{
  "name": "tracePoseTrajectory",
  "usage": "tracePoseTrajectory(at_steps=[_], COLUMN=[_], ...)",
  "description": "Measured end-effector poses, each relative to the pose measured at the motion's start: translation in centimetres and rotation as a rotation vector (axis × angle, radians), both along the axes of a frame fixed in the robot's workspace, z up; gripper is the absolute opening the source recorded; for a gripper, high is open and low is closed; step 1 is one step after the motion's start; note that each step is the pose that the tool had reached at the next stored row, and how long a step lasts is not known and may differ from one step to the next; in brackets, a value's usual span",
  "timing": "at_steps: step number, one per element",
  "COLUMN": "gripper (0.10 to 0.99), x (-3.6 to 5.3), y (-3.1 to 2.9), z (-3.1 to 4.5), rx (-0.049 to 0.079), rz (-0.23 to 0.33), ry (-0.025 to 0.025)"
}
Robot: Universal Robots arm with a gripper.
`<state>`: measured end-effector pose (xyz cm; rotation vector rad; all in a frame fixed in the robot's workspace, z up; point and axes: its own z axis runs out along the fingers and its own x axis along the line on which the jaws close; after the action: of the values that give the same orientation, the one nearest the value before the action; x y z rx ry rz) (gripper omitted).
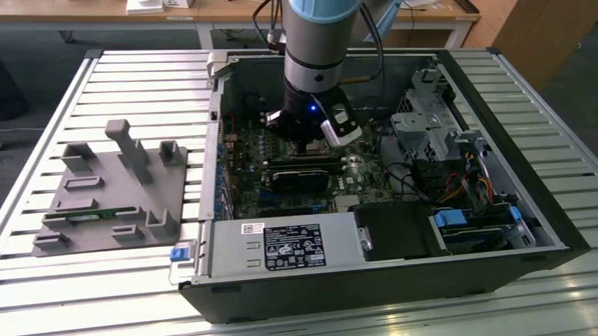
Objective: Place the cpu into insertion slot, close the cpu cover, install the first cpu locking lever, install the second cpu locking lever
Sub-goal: 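Install the second cpu locking lever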
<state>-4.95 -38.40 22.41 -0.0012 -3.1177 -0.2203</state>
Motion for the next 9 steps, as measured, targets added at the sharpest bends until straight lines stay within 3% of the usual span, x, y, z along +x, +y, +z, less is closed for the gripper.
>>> tracePoseTrajectory(at_steps=[6,9], gripper=[0.118,0.118], x=[-0.62,-1.13], y=[-0.73,-0.81], z=[-0.18,-0.44], rx=[0.020,0.022], rz=[-0.001,0.000], ry=[0.0000,-0.0001])
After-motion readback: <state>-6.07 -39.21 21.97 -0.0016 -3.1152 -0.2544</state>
